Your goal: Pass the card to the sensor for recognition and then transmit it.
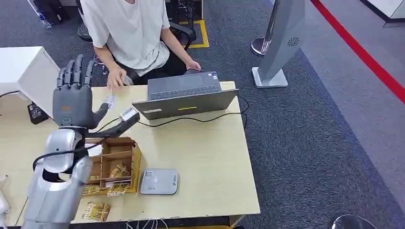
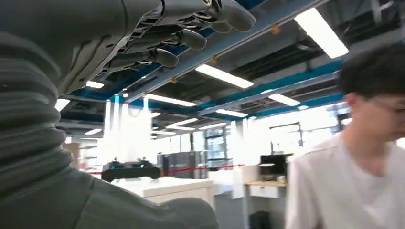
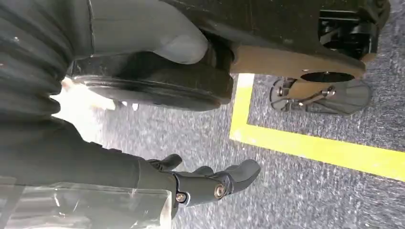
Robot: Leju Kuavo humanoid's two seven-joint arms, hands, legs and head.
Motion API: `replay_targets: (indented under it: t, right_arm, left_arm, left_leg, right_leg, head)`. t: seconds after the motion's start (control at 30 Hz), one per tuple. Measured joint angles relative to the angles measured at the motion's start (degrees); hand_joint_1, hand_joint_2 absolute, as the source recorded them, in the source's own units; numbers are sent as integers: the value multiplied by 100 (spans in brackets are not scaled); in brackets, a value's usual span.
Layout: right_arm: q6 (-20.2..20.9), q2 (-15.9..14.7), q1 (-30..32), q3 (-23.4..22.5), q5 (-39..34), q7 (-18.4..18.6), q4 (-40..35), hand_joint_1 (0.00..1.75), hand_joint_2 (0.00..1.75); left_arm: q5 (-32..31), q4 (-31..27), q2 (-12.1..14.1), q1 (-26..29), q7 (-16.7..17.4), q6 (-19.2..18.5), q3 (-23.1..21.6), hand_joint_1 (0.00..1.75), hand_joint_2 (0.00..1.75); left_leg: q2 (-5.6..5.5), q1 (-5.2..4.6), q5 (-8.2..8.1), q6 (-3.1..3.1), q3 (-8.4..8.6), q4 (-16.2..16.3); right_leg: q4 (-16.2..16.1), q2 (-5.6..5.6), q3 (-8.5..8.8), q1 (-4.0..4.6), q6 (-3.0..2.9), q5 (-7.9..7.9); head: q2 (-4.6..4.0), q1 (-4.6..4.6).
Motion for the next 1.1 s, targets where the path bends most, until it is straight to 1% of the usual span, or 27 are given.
replay_targets:
  t: [0.07, 0.17, 0.23, 0.27, 0.33, 0.4, 0.53, 0.63, 0.7, 0.87, 1.1]
  right_arm:
    - [0, 2, -1, -62, -33, -26, 0, 0, 175]
    - [0, 2, -2, -136, -35, -39, 0, 0, 175]
    - [2, 4, -4, -175, -72, -48, 0, 0, 175]
    - [7, 4, -4, -201, -96, -52, 0, 0, 175]
    - [11, 7, -6, -276, -138, -63, 0, 0, 175]
    - [17, 9, -6, -344, -190, -68, -2, 0, 175]
    - [24, 11, -15, -488, -282, -70, -2, 0, 175]
    - [68, 11, -23, -579, -275, -53, -4, 0, 175]
    - [87, 11, -30, -615, -273, -41, -4, 0, 175]
    - [92, 11, -42, -691, -273, -31, -7, 0, 175]
    - [92, 11, -50, -744, -264, -31, -7, 0, 175]
  left_arm:
    - [20, -497, 152, 335, 90, 0, -301, 0, 175]
    - [79, -909, 289, 540, 129, 2, -508, 0, 175]
    - [184, -1091, 374, 655, 26, 0, -600, 0, 175]
    - [251, -1214, 448, 775, -67, -28, -658, 0, 175]
    - [311, -1388, 628, 1070, -138, -87, -771, 0, 175]
    - [346, -1473, 816, 1384, -164, -85, -875, 0, 175]
    - [564, -1501, 1297, 2036, -267, -105, -1037, 0, 175]
    - [782, -1495, 1592, 2445, -345, -177, -1120, 0, 175]
    - [916, -1473, 1741, 2651, -363, -199, -1155, 0, 175]
    - [1098, -1447, 1917, 2945, -363, -302, -1173, 0, 175]
    - [1357, -1392, 2005, 3168, -260, -343, -1280, 0, 175]
  left_leg:
    - [1, 0, -4, 2, -1, 0]
    - [-3, 0, -4, 2, -1, 0]
    - [-2, 0, -3, 3, 0, -2]
    - [0, 0, -3, 2, 2, -4]
    - [3, 0, -4, 2, 7, -4]
    - [3, 0, -4, 1, 7, -4]
    - [1, 1, -8, -3, 6, -5]
    - [1, 1, -10, -3, 6, -6]
    - [1, 1, -11, -3, 6, -6]
    - [-1, 0, -11, -3, 6, -6]
    - [-2, 1, -11, -3, 6, -5]
  right_leg:
    - [-1, 0, -3, 0, -2, -2]
    - [-1, -14, -1, 0, 0, -4]
    - [-1, -15, 4, 0, 0, -4]
    - [0, -14, 5, 0, -1, -5]
    - [0, -13, 6, 0, -8, -9]
    - [0, -13, 5, 0, -9, -10]
    - [0, -16, 3, 1, -12, -17]
    - [0, -16, 3, 1, -7, -22]
    - [0, -16, 2, 1, -7, -23]
    - [0, -19, 5, 0, -6, -22]
    - [-1, -21, 6, 0, -6, -22]
  head:
    - [0, 2]
    - [0, 0]
    - [0, 0]
    - [-2, 0]
    - [0, 0]
    - [0, -2]
    - [0, 0]
    - [0, 2]
    - [-2, 0]
    - [0, 0]
    - [0, 2]
